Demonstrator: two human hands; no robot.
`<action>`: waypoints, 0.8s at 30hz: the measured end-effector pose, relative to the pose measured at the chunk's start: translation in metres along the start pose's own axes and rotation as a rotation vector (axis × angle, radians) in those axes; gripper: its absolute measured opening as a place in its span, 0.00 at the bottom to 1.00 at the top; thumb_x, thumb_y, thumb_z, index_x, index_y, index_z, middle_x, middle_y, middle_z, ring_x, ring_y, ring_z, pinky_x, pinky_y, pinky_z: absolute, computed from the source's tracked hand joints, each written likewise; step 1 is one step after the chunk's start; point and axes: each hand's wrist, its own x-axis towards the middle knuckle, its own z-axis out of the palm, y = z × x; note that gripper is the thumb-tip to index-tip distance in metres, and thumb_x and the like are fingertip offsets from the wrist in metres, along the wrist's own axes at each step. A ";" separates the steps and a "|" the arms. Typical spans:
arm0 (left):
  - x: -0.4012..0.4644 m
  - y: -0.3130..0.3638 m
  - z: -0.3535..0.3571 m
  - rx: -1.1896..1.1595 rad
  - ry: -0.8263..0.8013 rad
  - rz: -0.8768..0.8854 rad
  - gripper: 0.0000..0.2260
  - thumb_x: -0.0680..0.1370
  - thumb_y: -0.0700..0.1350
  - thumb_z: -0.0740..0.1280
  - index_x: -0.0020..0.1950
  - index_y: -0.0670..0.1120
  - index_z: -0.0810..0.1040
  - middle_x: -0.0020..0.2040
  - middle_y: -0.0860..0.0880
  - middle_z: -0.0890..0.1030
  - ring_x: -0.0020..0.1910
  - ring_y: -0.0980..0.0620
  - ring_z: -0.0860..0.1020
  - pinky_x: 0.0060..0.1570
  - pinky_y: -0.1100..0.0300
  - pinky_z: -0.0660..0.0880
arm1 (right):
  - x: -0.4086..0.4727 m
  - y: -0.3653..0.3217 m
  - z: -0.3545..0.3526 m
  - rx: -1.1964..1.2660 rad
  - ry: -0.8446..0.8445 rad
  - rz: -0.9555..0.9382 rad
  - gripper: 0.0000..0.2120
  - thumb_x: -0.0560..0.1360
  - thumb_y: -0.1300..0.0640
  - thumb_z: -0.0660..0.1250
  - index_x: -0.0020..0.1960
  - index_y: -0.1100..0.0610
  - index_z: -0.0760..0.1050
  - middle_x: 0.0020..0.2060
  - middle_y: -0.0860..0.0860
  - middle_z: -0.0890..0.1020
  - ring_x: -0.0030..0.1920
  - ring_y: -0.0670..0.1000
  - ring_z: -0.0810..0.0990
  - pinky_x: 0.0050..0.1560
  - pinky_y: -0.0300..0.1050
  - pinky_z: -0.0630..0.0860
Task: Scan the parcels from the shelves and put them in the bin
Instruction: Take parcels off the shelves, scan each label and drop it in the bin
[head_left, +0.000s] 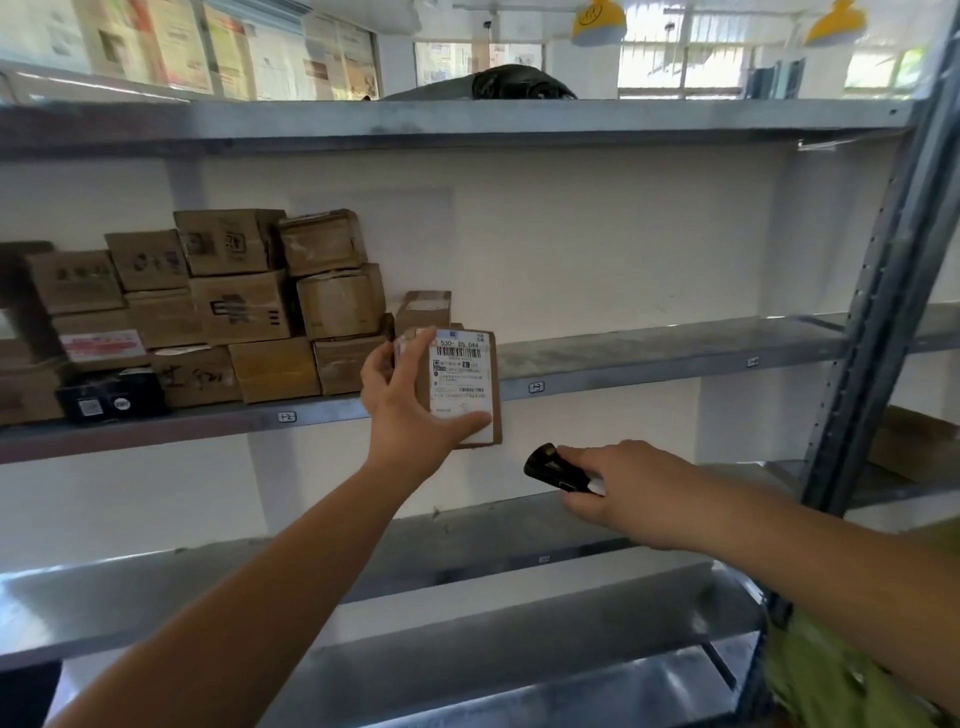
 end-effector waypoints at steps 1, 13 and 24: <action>-0.004 0.000 0.004 -0.014 -0.018 0.001 0.49 0.62 0.48 0.87 0.74 0.69 0.63 0.78 0.56 0.53 0.78 0.49 0.57 0.75 0.52 0.64 | -0.001 0.003 0.004 0.013 -0.002 0.007 0.26 0.83 0.40 0.63 0.78 0.43 0.65 0.52 0.44 0.78 0.41 0.40 0.74 0.38 0.35 0.68; -0.070 -0.014 0.084 -0.143 -0.289 -0.102 0.49 0.61 0.48 0.88 0.76 0.65 0.65 0.73 0.52 0.63 0.68 0.56 0.69 0.66 0.64 0.69 | -0.037 0.087 0.099 0.256 -0.016 0.330 0.28 0.76 0.29 0.62 0.75 0.32 0.64 0.55 0.46 0.80 0.50 0.47 0.79 0.54 0.47 0.80; -0.144 -0.001 0.240 -0.385 -0.620 -0.318 0.47 0.56 0.57 0.87 0.71 0.70 0.70 0.69 0.53 0.76 0.66 0.55 0.78 0.61 0.48 0.81 | -0.128 0.178 0.143 0.409 0.092 0.745 0.30 0.80 0.40 0.67 0.80 0.43 0.65 0.58 0.52 0.80 0.50 0.47 0.75 0.41 0.35 0.67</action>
